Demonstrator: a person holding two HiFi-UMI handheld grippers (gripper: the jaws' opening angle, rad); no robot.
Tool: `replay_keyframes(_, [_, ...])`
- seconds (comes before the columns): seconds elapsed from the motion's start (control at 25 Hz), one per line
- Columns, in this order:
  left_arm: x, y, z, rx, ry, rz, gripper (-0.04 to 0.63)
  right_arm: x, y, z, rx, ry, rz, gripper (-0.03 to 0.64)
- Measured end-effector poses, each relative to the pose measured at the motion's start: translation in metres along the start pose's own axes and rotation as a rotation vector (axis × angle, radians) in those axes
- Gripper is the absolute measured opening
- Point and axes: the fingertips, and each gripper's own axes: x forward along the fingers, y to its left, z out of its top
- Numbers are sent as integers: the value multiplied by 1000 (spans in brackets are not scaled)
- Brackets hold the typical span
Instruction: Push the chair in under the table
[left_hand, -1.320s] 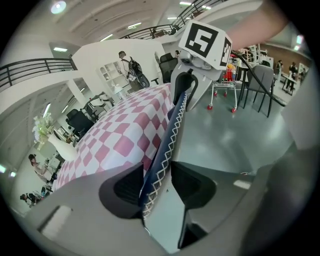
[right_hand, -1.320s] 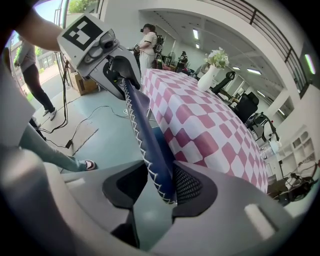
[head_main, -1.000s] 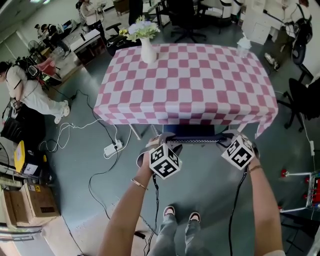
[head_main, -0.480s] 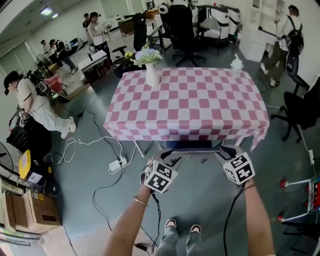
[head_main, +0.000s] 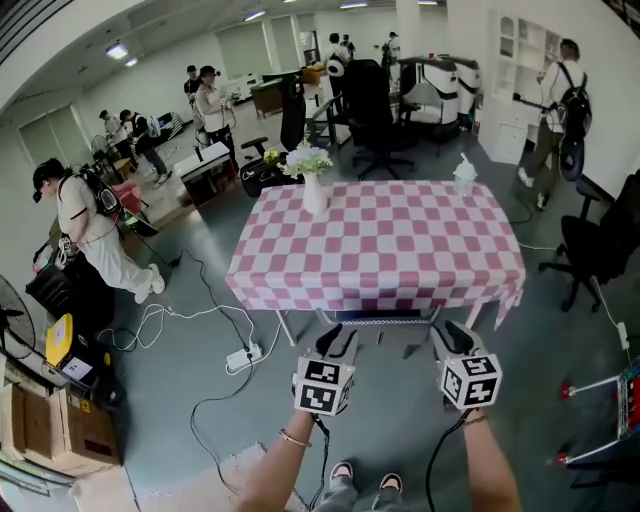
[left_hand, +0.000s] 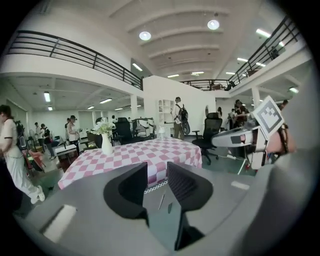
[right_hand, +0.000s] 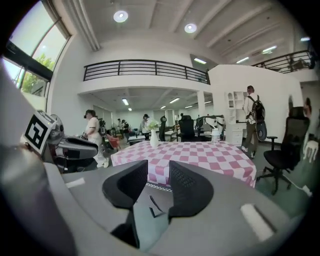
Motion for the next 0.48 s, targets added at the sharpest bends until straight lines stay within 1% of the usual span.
replay_keyframes(0.12, [-28,1,11,-86,-69,90,88,-32,5,10,82,-76,-23,138])
replay_keyframes(0.24, [-54,1,17,-143,-127,163,50,-60,10,14,89,-115,-62,124])
replay_keyframes(0.32, [-69,-3,16,-164,-150,192,24,-77,13,16,72,-136,-91,77])
replay_keyframes(0.4, [-81,-8,15,-175,-162,205,6,-93,16,17,58,-153,-110,38])
replay_keyframes(0.48, [-90,-15,15,-180,-171,205,2,-105,19,16,55,-163,-119,24])
